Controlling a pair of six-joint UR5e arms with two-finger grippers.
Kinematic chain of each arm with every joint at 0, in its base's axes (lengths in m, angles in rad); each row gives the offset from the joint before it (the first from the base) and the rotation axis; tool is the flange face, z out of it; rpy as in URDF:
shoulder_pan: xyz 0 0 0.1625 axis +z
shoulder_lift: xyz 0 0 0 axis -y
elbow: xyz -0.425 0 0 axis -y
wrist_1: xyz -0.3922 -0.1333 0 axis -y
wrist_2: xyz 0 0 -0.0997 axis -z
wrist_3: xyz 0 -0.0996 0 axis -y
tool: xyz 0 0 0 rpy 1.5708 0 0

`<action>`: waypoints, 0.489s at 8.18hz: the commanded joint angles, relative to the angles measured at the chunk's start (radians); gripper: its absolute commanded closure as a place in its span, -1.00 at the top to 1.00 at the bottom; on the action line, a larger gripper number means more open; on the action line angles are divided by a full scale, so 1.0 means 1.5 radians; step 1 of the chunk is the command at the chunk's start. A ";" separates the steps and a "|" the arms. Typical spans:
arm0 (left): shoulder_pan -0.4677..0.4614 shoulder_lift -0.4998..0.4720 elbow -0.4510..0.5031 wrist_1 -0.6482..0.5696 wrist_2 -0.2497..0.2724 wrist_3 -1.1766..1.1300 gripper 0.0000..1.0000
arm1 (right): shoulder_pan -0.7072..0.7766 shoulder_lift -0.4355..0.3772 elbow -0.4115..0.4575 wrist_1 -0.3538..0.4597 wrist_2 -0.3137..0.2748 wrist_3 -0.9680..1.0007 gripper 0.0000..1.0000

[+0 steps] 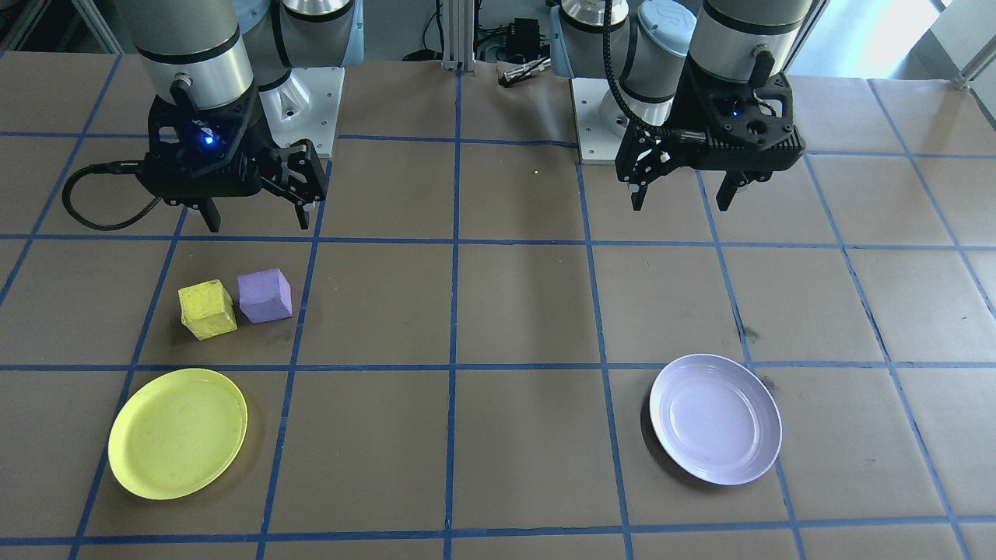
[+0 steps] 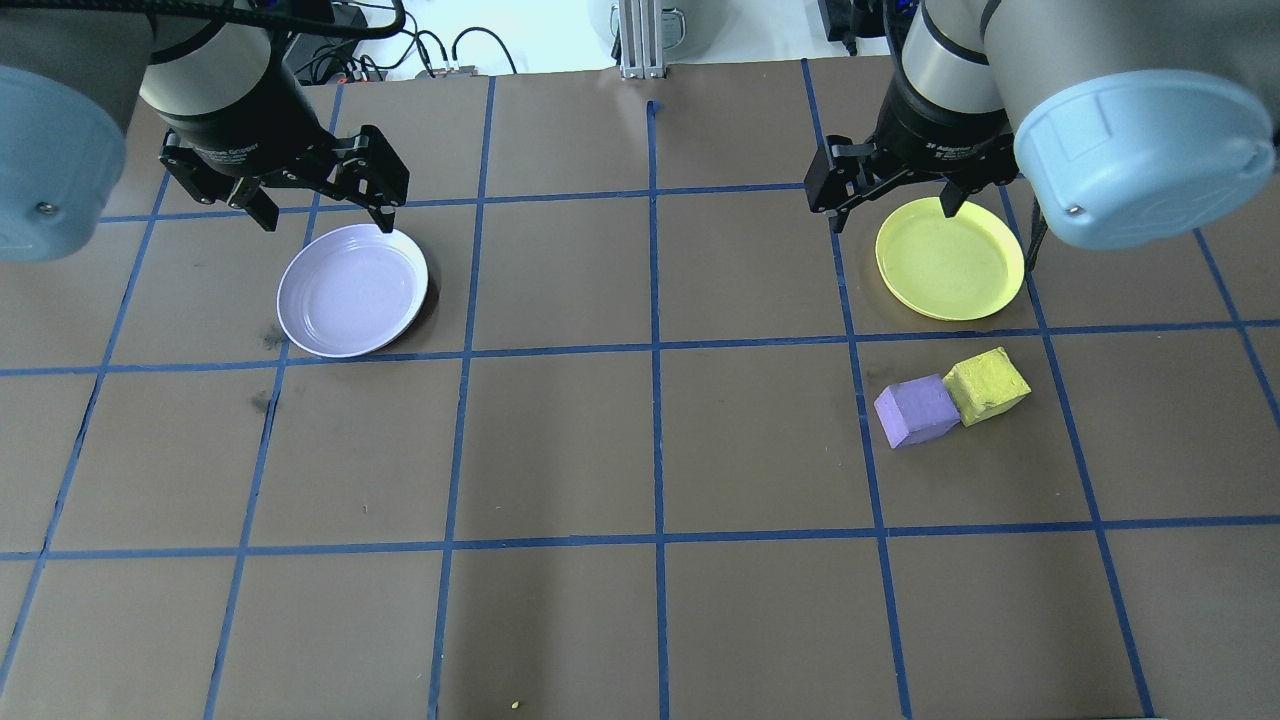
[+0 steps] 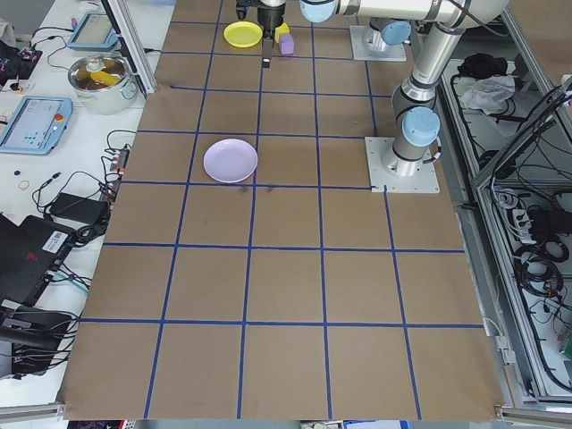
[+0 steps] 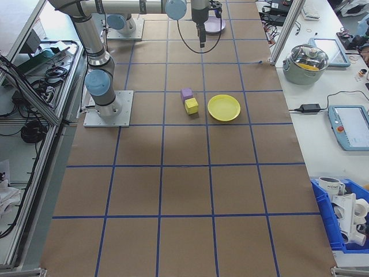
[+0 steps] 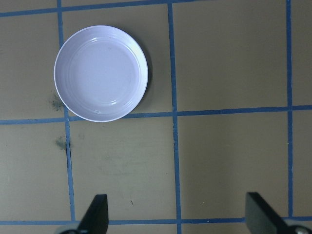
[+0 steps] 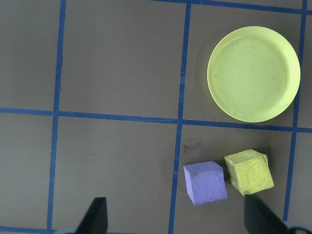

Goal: Sort blocks by color into plates

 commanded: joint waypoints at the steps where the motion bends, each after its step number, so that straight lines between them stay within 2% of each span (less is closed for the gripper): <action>1: 0.000 -0.003 0.001 0.001 -0.001 0.000 1.00 | 0.000 0.002 0.000 0.000 0.001 0.003 1.00; 2: 0.000 -0.002 0.000 0.000 -0.001 0.000 1.00 | -0.001 0.004 0.001 -0.006 0.000 0.001 1.00; 4: 0.008 -0.003 0.000 0.001 -0.001 0.000 1.00 | -0.008 0.058 0.001 -0.015 0.001 -0.009 1.00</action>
